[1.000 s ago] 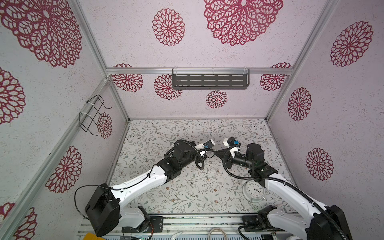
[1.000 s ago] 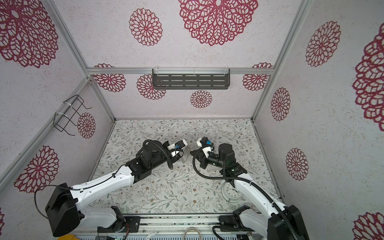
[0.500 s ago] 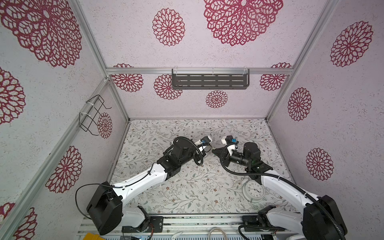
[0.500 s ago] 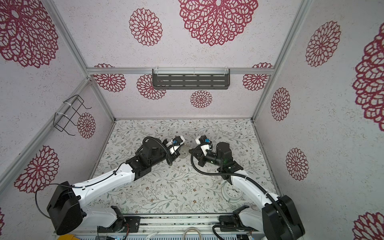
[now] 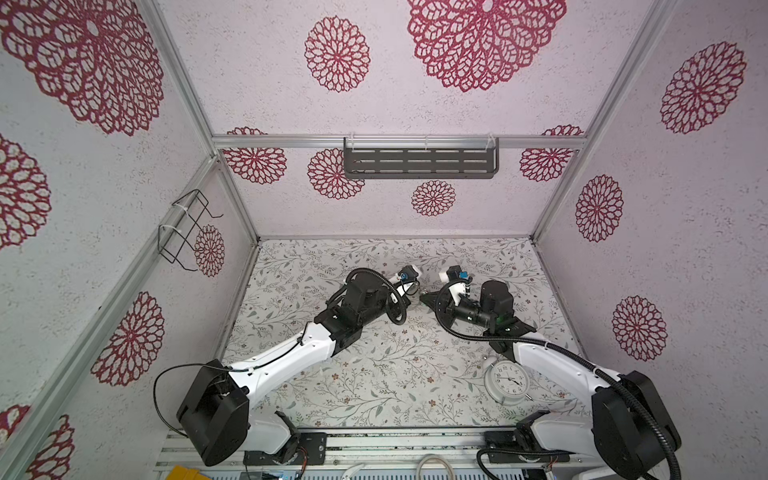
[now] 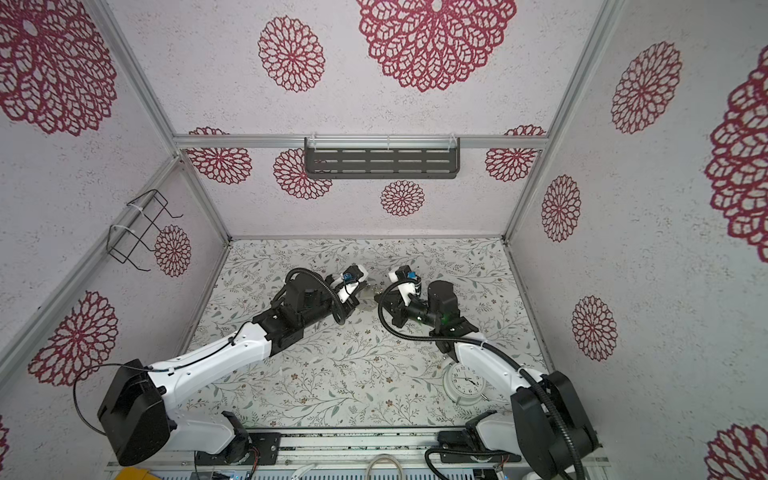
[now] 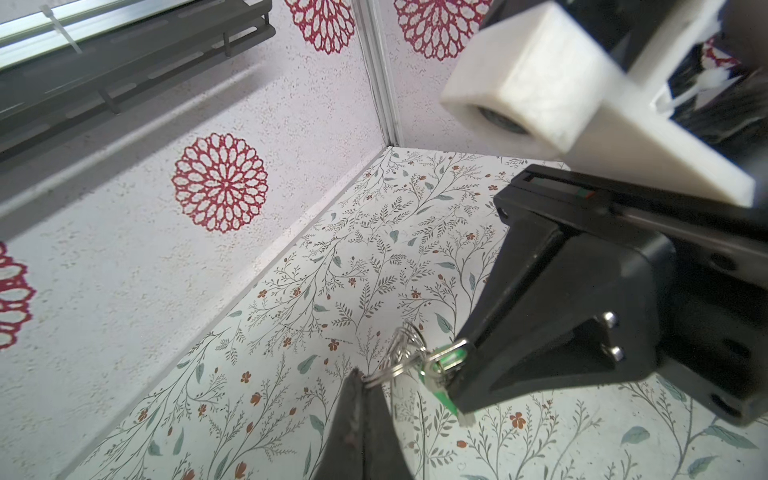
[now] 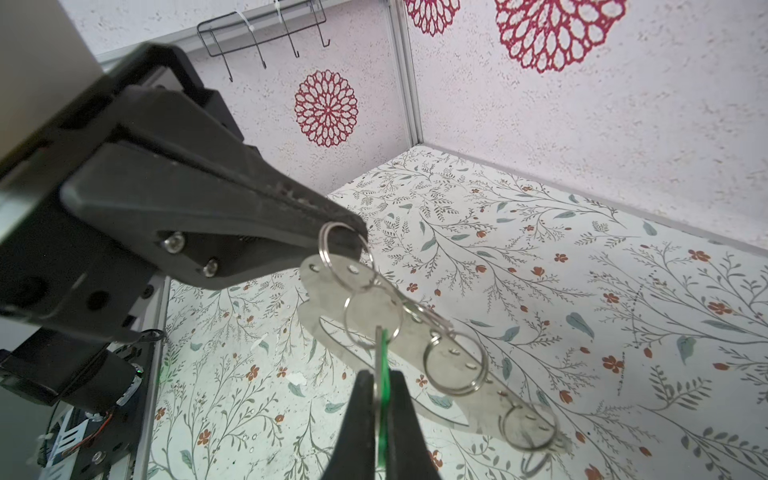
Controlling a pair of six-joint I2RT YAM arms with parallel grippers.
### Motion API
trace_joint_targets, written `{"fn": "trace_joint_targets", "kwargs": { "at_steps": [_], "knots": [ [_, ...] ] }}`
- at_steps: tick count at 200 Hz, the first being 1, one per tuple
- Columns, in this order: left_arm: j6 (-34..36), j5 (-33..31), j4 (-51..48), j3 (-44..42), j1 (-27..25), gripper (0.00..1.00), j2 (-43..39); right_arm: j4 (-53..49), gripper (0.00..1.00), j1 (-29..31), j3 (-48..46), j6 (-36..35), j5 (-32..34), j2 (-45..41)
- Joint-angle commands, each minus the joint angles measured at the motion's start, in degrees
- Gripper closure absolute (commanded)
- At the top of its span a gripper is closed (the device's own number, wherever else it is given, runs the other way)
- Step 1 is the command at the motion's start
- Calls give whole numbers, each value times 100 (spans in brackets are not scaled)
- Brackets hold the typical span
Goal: Remove the keys from the keyring
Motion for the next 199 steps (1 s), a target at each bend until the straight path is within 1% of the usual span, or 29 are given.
{"fn": "trace_joint_targets", "kwargs": {
  "at_steps": [1, 26, 76, 112, 134, 151, 182, 199],
  "knots": [
    [-165, -76, 489, 299, 86, 100, 43, 10, 100, 35, 134, 194, -33, 118],
    [-322, 91, 504, 317, 91, 100, 85, 191, 100, 53, 128, 256, 3, 196],
    [-318, 246, 445, 291, 82, 100, 100, 503, 100, 54, 200, 296, 281, 181],
    [-350, 424, 408, 292, 82, 100, 105, 528, 100, 53, 253, 262, 227, 230],
    [-276, 584, 399, 304, 89, 100, 127, 681, 100, 57, 229, 335, 56, 254],
    [-311, 620, 392, 308, 91, 100, 159, 809, 100, 64, 207, 402, -216, 262],
    [-336, 311, 415, 313, 91, 100, 137, 1038, 100, 70, 184, 758, -781, 381],
    [-308, -16, 528, 253, 67, 100, 103, 1240, 100, 71, 138, 985, -998, 394]
  ]
}}
